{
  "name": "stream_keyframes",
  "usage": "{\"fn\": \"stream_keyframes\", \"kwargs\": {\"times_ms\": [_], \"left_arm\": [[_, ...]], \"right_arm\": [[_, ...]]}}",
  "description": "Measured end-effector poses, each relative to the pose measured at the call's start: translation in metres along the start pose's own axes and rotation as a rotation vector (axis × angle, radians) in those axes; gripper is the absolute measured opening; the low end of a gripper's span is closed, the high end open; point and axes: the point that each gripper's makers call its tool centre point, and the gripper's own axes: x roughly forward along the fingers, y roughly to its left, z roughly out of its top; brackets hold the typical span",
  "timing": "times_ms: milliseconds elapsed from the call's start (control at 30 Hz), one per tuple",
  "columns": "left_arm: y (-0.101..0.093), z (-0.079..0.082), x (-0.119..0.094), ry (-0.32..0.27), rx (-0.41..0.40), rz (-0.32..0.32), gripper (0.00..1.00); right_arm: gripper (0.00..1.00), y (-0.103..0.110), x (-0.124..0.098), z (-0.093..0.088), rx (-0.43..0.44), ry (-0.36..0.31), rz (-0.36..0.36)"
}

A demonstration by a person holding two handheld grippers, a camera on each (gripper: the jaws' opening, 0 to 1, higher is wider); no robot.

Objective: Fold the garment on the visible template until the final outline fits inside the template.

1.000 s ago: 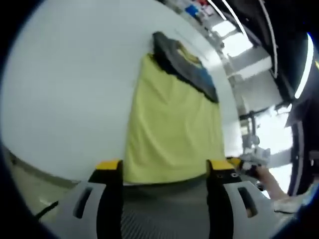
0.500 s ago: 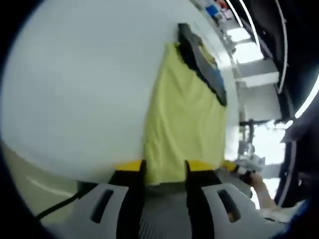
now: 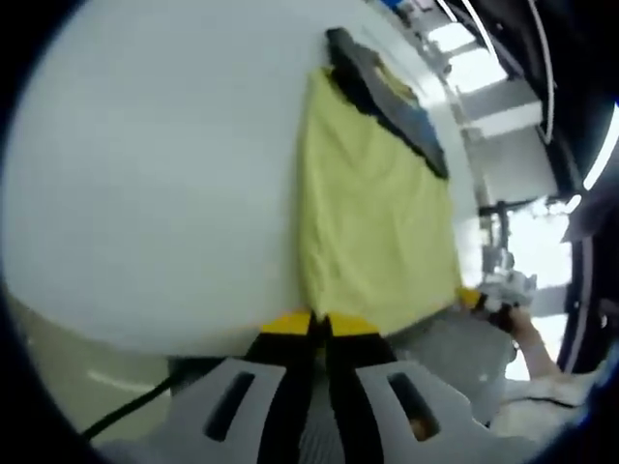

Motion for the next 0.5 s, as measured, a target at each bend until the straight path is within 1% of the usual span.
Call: {"fn": "stream_keyframes", "kwargs": {"times_ms": [100, 200, 267, 400, 500], "left_arm": [[-0.003, -0.001, -0.005, 0.006, 0.012, -0.001, 0.00], [-0.009, -0.008, -0.010, 0.029, 0.053, 0.013, 0.00], [-0.010, -0.011, -0.013, 0.035, 0.063, 0.013, 0.00], [-0.012, -0.015, -0.020, 0.043, 0.056, 0.003, 0.00], [-0.016, -0.016, -0.028, 0.043, 0.070, -0.008, 0.00]], "right_arm": [[0.02, 0.004, -0.006, 0.002, 0.007, -0.009, 0.012], [0.02, 0.009, -0.012, 0.000, -0.008, -0.011, 0.020], [0.02, 0.011, -0.015, -0.003, -0.005, -0.009, 0.027], [0.02, 0.015, -0.024, -0.006, 0.000, -0.011, 0.033], [0.02, 0.017, -0.030, -0.005, 0.008, -0.023, 0.043]]}}
